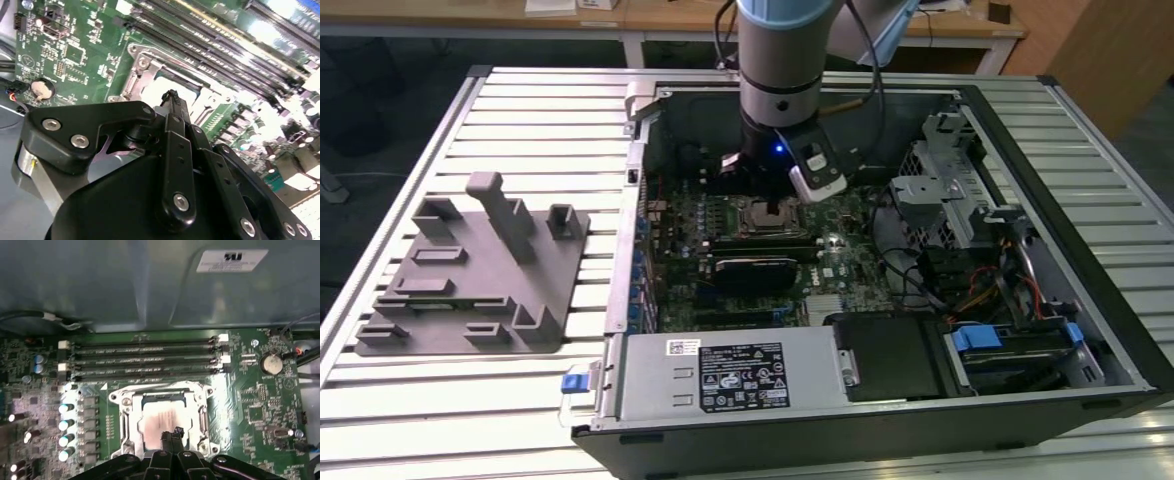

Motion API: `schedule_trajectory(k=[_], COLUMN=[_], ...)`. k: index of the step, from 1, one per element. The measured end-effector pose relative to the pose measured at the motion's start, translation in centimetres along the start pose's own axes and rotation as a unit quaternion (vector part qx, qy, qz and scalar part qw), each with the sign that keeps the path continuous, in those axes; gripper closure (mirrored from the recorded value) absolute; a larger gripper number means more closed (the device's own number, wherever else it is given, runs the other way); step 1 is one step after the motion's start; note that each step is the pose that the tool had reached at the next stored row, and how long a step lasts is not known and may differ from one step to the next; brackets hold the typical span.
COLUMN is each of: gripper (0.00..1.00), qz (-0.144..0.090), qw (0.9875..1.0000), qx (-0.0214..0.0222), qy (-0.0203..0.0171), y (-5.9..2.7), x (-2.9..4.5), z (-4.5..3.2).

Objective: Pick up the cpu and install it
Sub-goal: 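Install the second cpu locking lever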

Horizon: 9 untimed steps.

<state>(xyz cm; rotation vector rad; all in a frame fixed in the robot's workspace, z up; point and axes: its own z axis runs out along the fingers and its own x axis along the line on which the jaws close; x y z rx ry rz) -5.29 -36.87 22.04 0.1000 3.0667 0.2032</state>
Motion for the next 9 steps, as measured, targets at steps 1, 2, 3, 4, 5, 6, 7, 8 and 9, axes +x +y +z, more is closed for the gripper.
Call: schedule_trajectory(k=[1,2,3,4,5,6,7,8,9], gripper=[0.89,0.89,0.89,0.89,0.89,0.89,0.89,0.89,0.89], qz=[0.000,0.000,0.000,0.000,0.000,0.000,0.000,0.000,0.000], qw=[1.0000,1.0000,1.0000,1.0000,1.0000,1.0000,1.0000,1.0000,1.0000], qx=[0.0016,0.0031,0.0042,0.0045,0.0045,0.0048,0.0049,0.0050,0.0050], qy=[-0.0001,-0.0001,-0.0002,-0.0002,-0.0002,-0.0002,-0.0003,-0.0002,-0.0002], y=[0.21,0.29,0.31,0.31,0.31,0.31,0.31,0.31,0.31], x=[-0.08,-0.13,-0.16,-0.16,-0.16,-0.17,-0.17,-0.17,-0.17], z=[0.03,0.05,0.05,0.06,0.05,0.05,0.05,0.05,0.05])
